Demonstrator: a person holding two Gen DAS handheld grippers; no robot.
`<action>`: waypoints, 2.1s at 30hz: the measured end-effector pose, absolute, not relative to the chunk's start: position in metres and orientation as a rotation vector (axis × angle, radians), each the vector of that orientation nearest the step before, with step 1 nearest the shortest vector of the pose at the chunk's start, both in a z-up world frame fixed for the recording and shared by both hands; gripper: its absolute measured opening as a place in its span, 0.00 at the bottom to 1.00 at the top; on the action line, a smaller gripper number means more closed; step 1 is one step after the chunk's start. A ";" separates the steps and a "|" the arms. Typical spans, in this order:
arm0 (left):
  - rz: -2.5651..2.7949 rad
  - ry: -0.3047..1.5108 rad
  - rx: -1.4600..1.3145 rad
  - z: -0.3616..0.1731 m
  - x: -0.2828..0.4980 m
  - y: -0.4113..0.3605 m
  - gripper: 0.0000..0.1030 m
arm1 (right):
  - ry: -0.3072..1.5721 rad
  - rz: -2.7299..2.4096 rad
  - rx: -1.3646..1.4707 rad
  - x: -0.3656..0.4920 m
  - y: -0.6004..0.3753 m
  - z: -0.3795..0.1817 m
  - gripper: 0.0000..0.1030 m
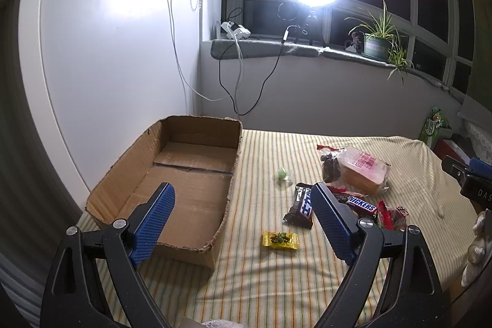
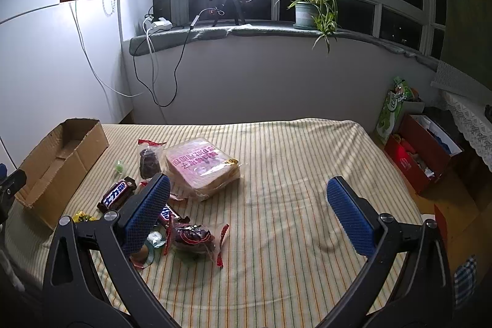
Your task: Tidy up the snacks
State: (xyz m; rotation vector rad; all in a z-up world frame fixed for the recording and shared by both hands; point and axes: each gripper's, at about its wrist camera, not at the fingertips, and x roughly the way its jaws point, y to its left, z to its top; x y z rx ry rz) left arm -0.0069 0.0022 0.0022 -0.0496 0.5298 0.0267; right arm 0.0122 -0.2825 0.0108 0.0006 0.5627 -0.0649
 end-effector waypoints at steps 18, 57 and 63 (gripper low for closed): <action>0.027 0.531 -0.048 0.001 -0.008 0.002 0.88 | 0.563 -0.060 -0.003 0.010 -0.280 0.011 1.00; 0.015 0.539 -0.043 -0.005 -0.007 -0.004 0.88 | 0.574 -0.055 -0.002 0.012 -0.276 0.004 1.00; 0.004 0.550 -0.038 -0.007 -0.006 -0.008 0.88 | 0.578 -0.054 -0.002 0.013 -0.277 0.002 1.00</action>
